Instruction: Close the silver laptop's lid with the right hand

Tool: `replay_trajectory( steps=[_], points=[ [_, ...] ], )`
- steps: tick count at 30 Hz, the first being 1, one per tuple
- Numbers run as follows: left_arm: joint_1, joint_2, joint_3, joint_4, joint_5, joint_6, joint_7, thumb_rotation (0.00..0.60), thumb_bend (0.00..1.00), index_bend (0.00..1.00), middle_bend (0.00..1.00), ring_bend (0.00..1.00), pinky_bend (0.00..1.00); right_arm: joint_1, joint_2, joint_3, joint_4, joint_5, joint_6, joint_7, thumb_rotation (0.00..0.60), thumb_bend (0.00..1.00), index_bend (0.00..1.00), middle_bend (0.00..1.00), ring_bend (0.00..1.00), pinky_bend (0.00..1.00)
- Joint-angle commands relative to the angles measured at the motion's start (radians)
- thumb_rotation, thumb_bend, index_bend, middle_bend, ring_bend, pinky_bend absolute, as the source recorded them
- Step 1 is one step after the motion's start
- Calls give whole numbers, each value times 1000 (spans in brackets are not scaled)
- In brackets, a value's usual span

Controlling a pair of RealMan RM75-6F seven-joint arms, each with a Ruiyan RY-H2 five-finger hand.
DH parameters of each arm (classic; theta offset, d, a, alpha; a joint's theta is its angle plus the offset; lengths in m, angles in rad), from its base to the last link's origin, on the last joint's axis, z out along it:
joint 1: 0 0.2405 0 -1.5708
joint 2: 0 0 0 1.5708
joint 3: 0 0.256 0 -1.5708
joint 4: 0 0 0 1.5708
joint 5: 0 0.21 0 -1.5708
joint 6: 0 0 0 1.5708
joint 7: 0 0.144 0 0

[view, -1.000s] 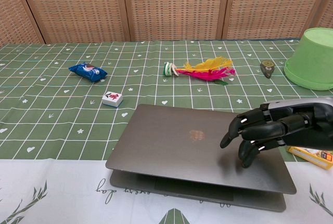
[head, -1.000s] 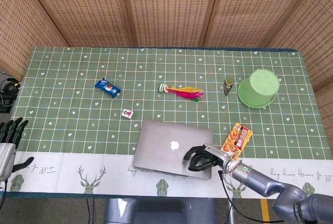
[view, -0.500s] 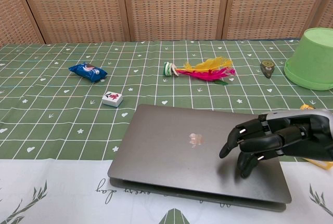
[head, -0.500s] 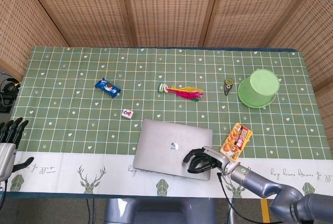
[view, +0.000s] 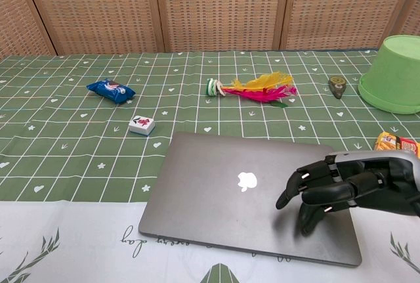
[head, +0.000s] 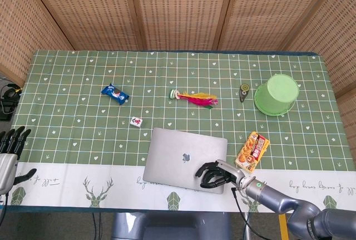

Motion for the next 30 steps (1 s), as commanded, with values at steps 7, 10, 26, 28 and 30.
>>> replay_trajectory(
  steps=[7, 10, 26, 28, 30],
  points=[
    [1, 1, -2, 2, -2, 3, -5, 600, 0, 0, 0, 0, 0, -52, 47, 28, -27, 19, 147, -137, 464, 289, 466, 355, 404, 348],
    [2, 0, -2, 2, -1, 4, -5, 600, 0, 0, 0, 0, 0, -112, 56, 52, -44, 53, 260, -301, 509, 290, 393, 246, 275, 234],
    [1, -12, 0, 8, 3, 4, 13, 600, 0, 0, 0, 0, 0, -327, 45, 90, 87, 73, 639, -909, 582, 204, 0, 0, 0, 0],
    [1, -14, 0, 11, 1, 2, 16, 600, 0, 0, 0, 0, 0, -365, 31, 89, 121, 73, 698, -1046, 580, 197, 0, 0, 0, 0],
    [0, -17, 1, 14, 0, -1, 20, 600, 0, 0, 0, 0, 0, -416, 10, 89, 157, 65, 789, -1205, 579, 195, 0, 0, 0, 0]
  ],
)
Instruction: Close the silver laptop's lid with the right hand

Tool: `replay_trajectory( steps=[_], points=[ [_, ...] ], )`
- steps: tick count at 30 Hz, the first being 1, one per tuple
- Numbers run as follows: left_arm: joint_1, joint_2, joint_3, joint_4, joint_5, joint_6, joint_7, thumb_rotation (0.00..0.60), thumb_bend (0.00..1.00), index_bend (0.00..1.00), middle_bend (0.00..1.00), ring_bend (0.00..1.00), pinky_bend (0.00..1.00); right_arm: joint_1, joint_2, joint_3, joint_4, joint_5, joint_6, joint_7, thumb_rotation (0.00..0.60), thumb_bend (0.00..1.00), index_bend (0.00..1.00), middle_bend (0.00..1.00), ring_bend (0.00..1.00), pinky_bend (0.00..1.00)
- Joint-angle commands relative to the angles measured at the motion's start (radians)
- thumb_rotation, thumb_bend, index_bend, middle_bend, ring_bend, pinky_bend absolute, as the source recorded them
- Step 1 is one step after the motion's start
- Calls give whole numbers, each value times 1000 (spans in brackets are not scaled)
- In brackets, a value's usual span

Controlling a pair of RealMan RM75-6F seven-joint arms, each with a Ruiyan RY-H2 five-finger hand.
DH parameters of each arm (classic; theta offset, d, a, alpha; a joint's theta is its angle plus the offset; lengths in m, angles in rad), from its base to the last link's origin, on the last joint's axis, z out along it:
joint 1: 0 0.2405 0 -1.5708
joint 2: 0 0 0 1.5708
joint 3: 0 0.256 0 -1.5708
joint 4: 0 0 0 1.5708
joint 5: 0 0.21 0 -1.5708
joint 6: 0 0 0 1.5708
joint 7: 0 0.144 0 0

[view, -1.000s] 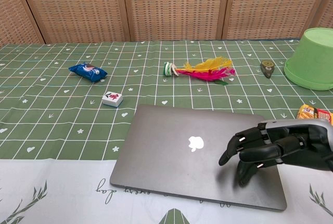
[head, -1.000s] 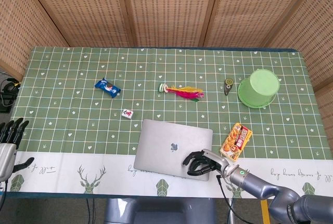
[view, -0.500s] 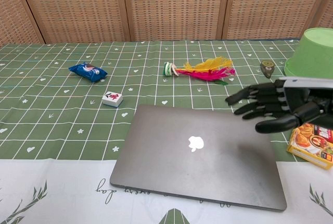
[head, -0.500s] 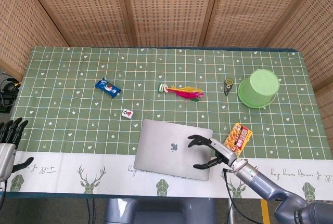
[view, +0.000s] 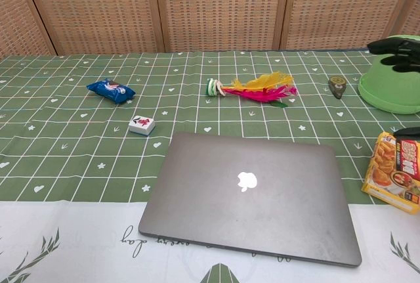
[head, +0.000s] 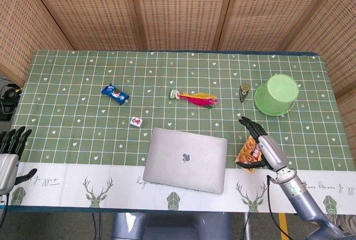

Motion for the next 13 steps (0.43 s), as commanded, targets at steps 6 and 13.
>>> replay_trajectory(
  steps=[6, 13],
  points=[
    [2, -3, 1, 3, 1, 4, 1, 600, 0, 0, 0, 0, 0, -193, -58, 0, 132, -16, 284, -450, 590, 195, 0, 0, 0, 0],
    [-1, -11, 2, 14, -7, -8, 5, 600, 0, 0, 0, 0, 0, -237, -73, -4, 179, -15, 302, -460, 588, 195, 0, 0, 0, 0]
  ],
)
